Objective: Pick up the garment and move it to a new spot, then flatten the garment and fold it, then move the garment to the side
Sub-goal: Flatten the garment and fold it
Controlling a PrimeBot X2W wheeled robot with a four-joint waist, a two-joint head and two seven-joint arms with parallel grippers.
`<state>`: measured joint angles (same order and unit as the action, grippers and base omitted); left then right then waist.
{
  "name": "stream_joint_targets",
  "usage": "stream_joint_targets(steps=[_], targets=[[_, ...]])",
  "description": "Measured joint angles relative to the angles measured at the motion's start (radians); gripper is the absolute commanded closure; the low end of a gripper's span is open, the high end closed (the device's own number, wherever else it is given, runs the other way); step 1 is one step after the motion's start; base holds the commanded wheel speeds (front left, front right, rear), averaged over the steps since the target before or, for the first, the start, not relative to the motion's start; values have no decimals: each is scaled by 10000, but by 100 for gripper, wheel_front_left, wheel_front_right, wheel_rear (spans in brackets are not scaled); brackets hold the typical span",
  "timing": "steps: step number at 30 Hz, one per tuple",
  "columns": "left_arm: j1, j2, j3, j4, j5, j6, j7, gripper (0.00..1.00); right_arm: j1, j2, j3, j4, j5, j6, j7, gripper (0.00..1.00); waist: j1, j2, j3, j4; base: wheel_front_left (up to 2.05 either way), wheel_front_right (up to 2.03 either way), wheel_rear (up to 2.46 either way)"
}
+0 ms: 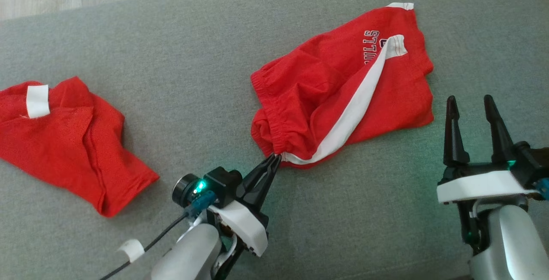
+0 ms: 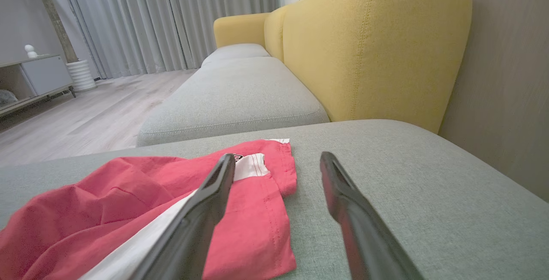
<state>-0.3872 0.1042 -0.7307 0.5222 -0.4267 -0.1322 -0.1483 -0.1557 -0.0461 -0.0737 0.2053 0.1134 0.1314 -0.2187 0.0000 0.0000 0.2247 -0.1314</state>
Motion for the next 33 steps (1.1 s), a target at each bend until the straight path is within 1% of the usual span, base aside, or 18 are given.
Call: stream_joint_targets(steps=[3, 10, 15, 20, 21, 23, 28, 33], targets=[[-69, 71, -140, -10, -169, 0, -113, 100, -1, 0, -109, 50, -6, 0, 0, 0, 0, 0, 23, 39, 0, 0, 0], [-199, 190, -90, -105, -274, 6, -531, 100, -18, 0, -272, 165, -107, 0, 92, 0, 0, 0, -64, 232, 0, 0, 0], [-199, 297, 15, -334, -299, 121, -658, 100, -73, 0, -228, 217, -238, 0, 261, 0, 0, 0, -126, 359, 0, 0, 0], [-198, 476, 301, -585, -295, 537, -830, 100, -370, 0, -144, 295, -650, 0, 648, 0, -1, 0, -122, 463, 0, 0, 0], [-198, 493, 355, -627, -295, 550, -832, 100, -467, -2, -148, 339, -698, 0, 769, 0, -1, 0, -102, 494, 0, 0, 0], [-199, 510, 472, -719, -291, 717, -865, 100, -720, -2, -146, 460, -715, 0, 1081, 0, 0, 0, -41, 552, 0, 0, 0], [-232, 577, 495, -784, -107, 809, -918, 100, -1885, -71, -171, 1110, -1294, 0, 2086, 0, 0, 0, 198, 691, 0, 0, 0], [-502, 552, 397, -861, -15, 805, -922, 100, -3513, -587, -127, 2307, -1952, 0, 3009, 0, 0, 0, 501, 909, 0, 0, 0]])
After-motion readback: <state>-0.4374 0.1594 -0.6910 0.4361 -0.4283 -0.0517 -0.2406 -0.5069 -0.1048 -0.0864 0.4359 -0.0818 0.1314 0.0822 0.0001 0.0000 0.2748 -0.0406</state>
